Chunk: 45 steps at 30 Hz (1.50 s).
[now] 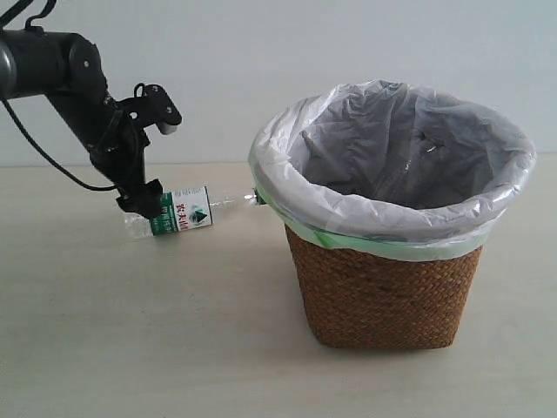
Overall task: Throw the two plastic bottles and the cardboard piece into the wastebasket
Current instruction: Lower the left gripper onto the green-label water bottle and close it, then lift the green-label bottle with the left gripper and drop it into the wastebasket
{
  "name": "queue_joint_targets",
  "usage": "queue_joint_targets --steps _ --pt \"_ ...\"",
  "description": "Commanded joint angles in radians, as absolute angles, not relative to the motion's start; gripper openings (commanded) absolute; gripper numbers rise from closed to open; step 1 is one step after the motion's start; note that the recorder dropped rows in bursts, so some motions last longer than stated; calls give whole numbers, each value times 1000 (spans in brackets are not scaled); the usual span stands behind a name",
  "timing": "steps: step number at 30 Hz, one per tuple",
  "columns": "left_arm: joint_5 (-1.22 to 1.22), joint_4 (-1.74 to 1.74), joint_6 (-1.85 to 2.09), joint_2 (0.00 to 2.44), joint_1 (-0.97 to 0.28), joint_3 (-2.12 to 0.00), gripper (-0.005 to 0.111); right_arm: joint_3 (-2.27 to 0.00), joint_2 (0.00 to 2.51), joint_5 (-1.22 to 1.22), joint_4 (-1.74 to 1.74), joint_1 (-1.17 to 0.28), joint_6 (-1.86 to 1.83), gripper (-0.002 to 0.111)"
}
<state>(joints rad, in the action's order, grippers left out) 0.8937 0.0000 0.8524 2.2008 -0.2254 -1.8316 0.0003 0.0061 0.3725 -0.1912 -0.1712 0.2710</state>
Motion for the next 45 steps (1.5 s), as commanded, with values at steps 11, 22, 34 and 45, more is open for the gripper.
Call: queue_joint_targets --steps 11,22,34,45 --pt "901 -22 1024 2353 -244 -1961 96 0 0 371 -193 -170 270 0" --pt "843 -25 1048 2406 -245 -1961 68 0 0 371 -193 -170 270 0" --pt "841 0 859 2420 -245 -1976 31 0 0 371 -193 -170 270 0" --pt "920 -417 804 2173 -112 -1950 4 0 0 371 -193 -170 270 0"
